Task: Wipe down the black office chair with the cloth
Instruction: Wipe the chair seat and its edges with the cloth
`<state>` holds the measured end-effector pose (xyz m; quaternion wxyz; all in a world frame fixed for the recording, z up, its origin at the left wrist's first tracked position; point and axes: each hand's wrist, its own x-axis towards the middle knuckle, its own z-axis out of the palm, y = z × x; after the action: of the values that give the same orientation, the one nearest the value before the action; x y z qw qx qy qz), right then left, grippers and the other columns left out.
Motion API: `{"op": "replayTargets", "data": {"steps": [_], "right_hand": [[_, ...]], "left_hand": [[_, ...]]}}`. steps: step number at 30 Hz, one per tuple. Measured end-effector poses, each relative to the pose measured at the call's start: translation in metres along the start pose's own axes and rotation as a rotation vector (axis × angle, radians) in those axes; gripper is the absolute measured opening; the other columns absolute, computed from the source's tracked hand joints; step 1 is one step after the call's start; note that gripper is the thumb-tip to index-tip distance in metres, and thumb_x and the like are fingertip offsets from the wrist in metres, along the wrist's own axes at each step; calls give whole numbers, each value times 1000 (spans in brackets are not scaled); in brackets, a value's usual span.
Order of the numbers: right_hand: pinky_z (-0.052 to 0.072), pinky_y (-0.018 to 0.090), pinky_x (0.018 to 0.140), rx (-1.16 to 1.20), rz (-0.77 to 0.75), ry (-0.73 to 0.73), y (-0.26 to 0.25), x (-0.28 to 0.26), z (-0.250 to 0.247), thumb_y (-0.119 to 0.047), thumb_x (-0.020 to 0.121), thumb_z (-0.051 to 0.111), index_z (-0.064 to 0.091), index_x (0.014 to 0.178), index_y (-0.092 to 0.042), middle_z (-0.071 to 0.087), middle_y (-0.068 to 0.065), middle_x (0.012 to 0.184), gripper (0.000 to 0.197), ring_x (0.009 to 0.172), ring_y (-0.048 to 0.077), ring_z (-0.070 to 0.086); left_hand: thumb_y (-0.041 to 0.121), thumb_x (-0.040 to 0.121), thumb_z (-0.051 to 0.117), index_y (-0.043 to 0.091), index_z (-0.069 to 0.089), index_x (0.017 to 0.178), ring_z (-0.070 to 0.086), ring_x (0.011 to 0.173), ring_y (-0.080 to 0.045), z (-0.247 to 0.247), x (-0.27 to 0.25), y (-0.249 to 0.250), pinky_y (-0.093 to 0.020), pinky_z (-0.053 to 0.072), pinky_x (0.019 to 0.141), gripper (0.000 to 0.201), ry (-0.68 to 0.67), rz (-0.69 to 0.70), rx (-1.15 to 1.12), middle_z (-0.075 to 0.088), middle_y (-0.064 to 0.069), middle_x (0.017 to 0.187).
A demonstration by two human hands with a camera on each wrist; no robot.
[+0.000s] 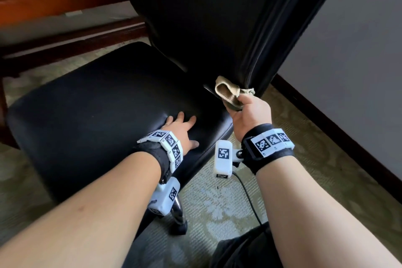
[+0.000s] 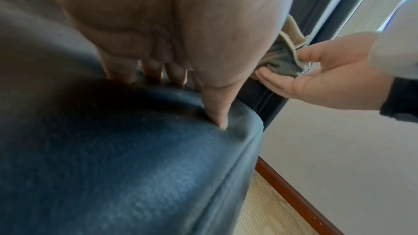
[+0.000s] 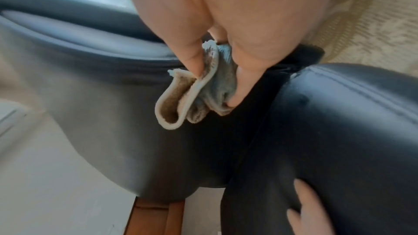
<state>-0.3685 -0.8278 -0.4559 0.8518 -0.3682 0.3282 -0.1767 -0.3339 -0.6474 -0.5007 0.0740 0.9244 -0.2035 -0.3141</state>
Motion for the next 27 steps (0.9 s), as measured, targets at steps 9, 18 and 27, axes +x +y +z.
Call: {"op": "replayTargets", "data": {"steps": [9,18,27], "right_hand": [[57,54,96,215,43,-123,-14,-27,16,8,99,50,62,113,14,72,28,113,19,104,40,73],[47,25,108,330,75,-366,-77,-71,49,0,101,48,57,135,10,69,24,127,37,112,39,71],[62,44,85,345,-181,-311,-170,-88,64,1,96,55,59,133,9,70,24,124,38,112,38,70]], "left_hand": [[47,105,55,39,2,167,-9,162,-31,-9,-6,6,-55,22,128,83,-71,-30,12,-11,1,176],[42,104,55,40,7,167,-9,163,-26,-3,-8,-4,-50,24,127,79,-47,7,-24,-8,5,176],[45,102,62,29,38,162,43,149,-22,-56,-51,-2,-32,33,121,66,84,-1,-190,42,-1,165]]}}
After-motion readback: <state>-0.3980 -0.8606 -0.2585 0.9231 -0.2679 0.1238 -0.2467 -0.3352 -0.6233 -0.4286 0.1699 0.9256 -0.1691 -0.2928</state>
